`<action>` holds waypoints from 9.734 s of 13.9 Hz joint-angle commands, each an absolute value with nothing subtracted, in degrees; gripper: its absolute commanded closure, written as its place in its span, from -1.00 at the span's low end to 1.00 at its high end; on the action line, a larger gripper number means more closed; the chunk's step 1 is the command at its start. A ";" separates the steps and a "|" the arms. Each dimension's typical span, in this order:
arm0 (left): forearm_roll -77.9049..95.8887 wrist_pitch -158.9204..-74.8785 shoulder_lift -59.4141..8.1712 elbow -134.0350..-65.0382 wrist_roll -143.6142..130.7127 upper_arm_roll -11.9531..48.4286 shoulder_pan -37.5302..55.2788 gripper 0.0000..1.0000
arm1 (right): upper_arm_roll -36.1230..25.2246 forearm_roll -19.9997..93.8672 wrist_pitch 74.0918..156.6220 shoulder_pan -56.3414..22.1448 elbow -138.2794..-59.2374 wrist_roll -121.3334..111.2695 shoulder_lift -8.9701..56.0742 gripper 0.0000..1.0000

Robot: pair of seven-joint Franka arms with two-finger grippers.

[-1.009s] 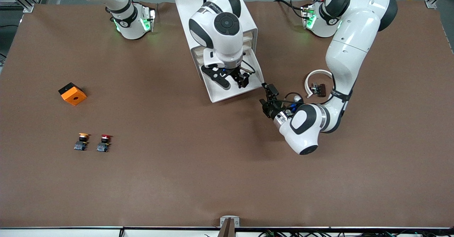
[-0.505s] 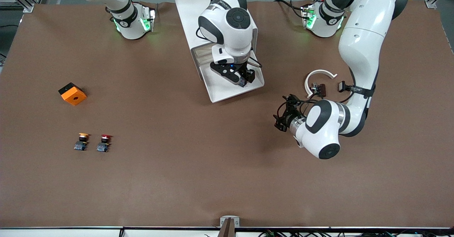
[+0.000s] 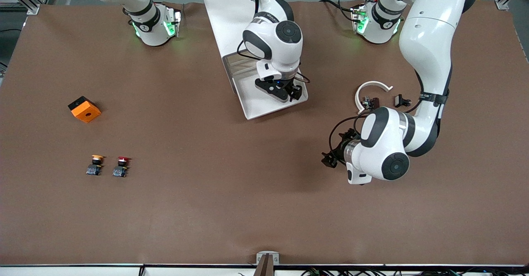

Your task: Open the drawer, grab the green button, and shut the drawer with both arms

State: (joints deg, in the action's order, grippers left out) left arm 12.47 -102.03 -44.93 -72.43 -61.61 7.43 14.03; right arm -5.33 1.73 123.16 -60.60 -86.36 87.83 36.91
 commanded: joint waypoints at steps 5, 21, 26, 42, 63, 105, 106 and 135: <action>6.42 -109.42 -43.33 -73.83 -52.91 6.85 14.94 -1.00 | -5.98 0.97 124.10 -61.43 -84.64 87.98 38.76 -1.00; 5.81 -116.01 -43.33 -73.92 -47.20 6.68 15.64 -1.00 | -5.89 0.97 125.07 -62.49 -84.55 87.28 40.25 -0.17; 4.57 -116.19 -43.59 -74.35 -47.20 6.77 15.21 -1.00 | -5.89 1.23 125.25 -62.31 -83.41 87.54 40.17 1.00; 4.48 -116.98 -43.51 -74.36 -47.20 7.21 17.48 -1.00 | -6.15 3.08 109.96 -43.97 -76.46 64.19 31.12 1.00; 3.78 -113.74 -41.31 -85.69 -51.76 10.54 32.43 -1.00 | -6.33 2.37 135.43 -14.68 -98.88 20.22 31.81 1.00; 22.85 -102.22 -44.73 -86.39 -58.27 20.39 30.76 -1.00 | -5.89 5.54 140.89 -9.32 -97.82 12.92 40.26 -1.00; 22.85 -102.13 -44.82 -86.66 -58.27 20.39 31.20 -1.00 | -5.89 5.54 140.80 -9.32 -97.65 12.66 40.08 -1.00; 6.07 -84.65 -20.50 -82.78 -19.64 18.99 -9.58 -1.00 | -6.42 -1.05 75.06 -0.88 -68.03 0.70 20.74 -1.00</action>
